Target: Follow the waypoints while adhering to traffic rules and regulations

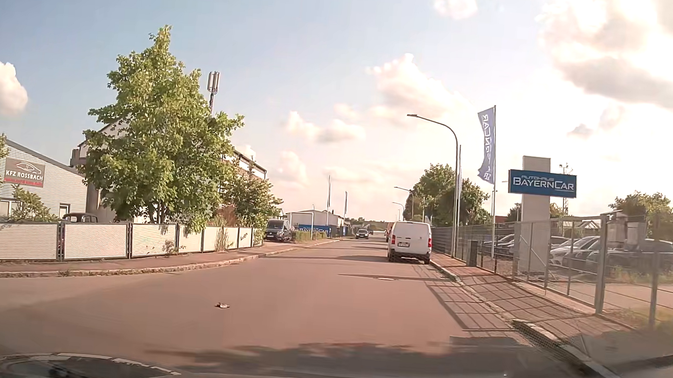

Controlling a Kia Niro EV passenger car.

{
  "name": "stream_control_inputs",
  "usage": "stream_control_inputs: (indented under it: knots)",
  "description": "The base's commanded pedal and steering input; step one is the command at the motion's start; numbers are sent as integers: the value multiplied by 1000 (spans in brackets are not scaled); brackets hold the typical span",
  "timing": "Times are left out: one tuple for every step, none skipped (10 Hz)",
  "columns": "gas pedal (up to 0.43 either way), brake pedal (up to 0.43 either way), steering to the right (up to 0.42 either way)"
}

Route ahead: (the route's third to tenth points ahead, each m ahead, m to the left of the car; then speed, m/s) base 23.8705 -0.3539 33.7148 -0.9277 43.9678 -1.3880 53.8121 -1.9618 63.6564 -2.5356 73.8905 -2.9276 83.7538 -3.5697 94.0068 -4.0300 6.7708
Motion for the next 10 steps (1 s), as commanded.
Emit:
stream_control_inputs:
  knots:
    - [0, 18, -6]
    - [0, 61, 4]
    - [0, 171, 20]
    - [0, 238, 23]
    - [0, 268, 19]
    - [0, 293, 18]
    - [0, 299, 17]
    - [0, 305, 17]
    - [0, 311, 17]
    - [0, 317, 17]
